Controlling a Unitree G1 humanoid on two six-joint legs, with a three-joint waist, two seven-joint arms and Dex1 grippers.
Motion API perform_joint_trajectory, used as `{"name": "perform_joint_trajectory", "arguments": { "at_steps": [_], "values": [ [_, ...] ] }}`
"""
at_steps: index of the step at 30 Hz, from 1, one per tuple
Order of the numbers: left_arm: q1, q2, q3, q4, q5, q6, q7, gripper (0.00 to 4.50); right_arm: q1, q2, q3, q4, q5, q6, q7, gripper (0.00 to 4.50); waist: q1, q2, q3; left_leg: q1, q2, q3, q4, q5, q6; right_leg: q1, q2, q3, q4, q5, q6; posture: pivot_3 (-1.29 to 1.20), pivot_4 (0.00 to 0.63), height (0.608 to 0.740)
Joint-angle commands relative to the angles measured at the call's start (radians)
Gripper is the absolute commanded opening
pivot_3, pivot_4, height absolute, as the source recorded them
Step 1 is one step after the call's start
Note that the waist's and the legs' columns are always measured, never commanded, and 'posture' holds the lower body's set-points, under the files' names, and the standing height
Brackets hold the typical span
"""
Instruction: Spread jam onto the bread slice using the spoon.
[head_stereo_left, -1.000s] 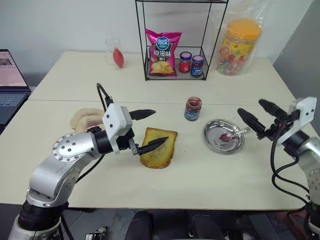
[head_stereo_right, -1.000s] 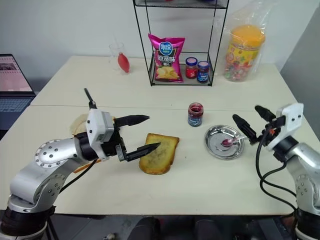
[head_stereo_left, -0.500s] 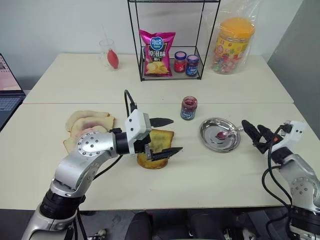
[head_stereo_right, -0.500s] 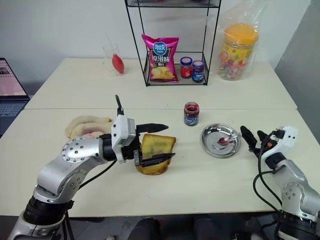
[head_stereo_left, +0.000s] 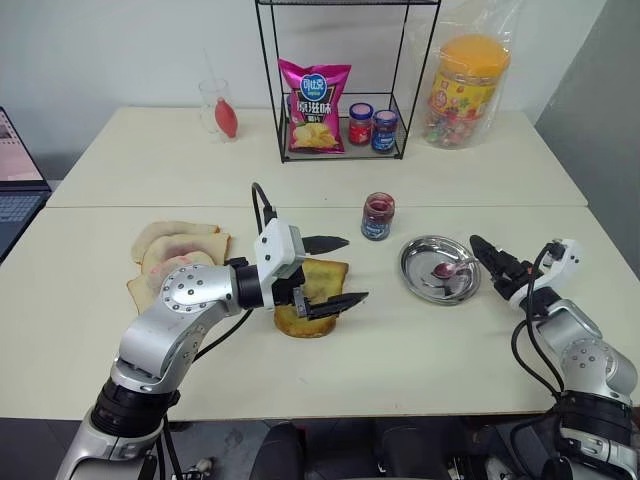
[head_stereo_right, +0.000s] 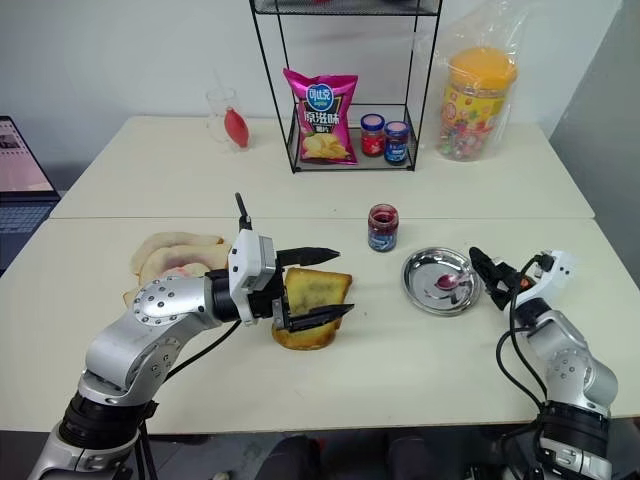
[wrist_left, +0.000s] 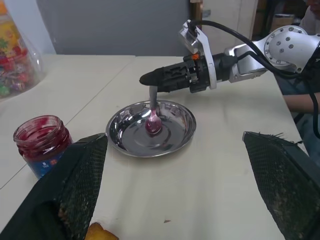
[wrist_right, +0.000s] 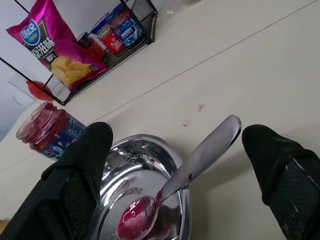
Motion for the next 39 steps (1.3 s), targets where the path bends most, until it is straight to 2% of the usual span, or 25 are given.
{"name": "perform_joint_trajectory", "arguments": {
  "at_steps": [1, 2, 21, 25, 30, 33, 37, 39],
  "values": [
    [-0.021, 0.000, 0.000, -0.021, 0.000, -0.001, -0.011, 4.50, -0.034, -0.002, -0.029, 0.019, 0.042, -0.005, 0.021, 4.14, 0.000, 0.000, 0.000, 0.000, 0.000, 0.000, 0.000, 0.000, 0.000, 0.000, 0.000, 0.000, 0.000, 0.000, 0.000, 0.00, 0.150, 0.740],
    [-0.022, 0.000, 0.001, -0.022, 0.000, 0.000, -0.011, 4.50, -0.040, -0.002, -0.032, 0.030, 0.048, -0.002, 0.022, 4.12, 0.000, 0.000, 0.000, 0.000, 0.000, 0.000, 0.000, 0.000, 0.000, 0.000, 0.000, 0.000, 0.000, 0.000, 0.000, 0.00, 0.150, 0.740],
    [-0.040, 0.021, 0.019, -0.049, 0.006, 0.044, 0.007, 4.50, -0.081, -0.037, -0.038, 0.098, 0.108, 0.054, 0.084, 0.10, 0.000, 0.000, 0.000, 0.000, 0.000, 0.000, 0.000, 0.000, 0.000, 0.000, 0.000, 0.000, 0.000, 0.000, 0.000, 0.00, 0.150, 0.740],
    [-0.038, 0.024, 0.027, -0.047, 0.011, 0.045, 0.017, 4.50, -0.079, -0.041, -0.040, 0.072, 0.131, 0.069, 0.087, 0.05, -0.001, 0.000, 0.000, 0.000, 0.000, 0.000, 0.000, 0.000, 0.000, 0.000, 0.000, 0.000, 0.000, 0.000, 0.000, 0.00, 0.150, 0.740],
    [0.007, 0.031, 0.086, -0.036, 0.003, 0.040, 0.047, 4.50, -0.076, -0.063, -0.030, -0.077, 0.193, 0.126, 0.078, 0.05, -0.002, 0.001, 0.000, 0.000, 0.000, 0.000, 0.000, 0.000, 0.000, 0.000, 0.000, 0.000, 0.000, 0.000, 0.000, 0.00, 0.150, 0.740],
    [0.066, 0.067, 0.151, -0.021, 0.006, 0.034, 0.049, 4.50, -0.093, -0.114, 0.002, -0.217, 0.213, 0.166, 0.085, 0.05, -0.004, 0.002, 0.001, 0.000, 0.000, 0.000, -0.001, 0.000, 0.000, -0.001, 0.000, 0.000, 0.000, 0.000, 0.000, 0.00, 0.150, 0.740],
    [0.107, 0.100, 0.209, 0.001, -0.001, 0.031, 0.042, 4.50, -0.154, -0.165, 0.043, -0.310, 0.223, 0.193, 0.074, 0.05, -0.003, 0.002, 0.001, 0.000, 0.001, -0.001, -0.001, 0.000, 0.000, -0.001, 0.000, -0.001, 0.000, 0.000, 0.000, 0.00, 0.150, 0.740],
    [0.110, 0.103, 0.236, 0.026, -0.008, 0.032, 0.046, 4.50, -0.236, -0.176, 0.091, -0.332, 0.206, 0.194, 0.060, 0.05, -0.003, 0.003, 0.001, 0.000, 0.000, -0.001, 0.000, 0.000, 0.000, -0.001, 0.000, 0.000, 0.000, 0.000, 0.000, 0.00, 0.150, 0.740]
  ]
}}
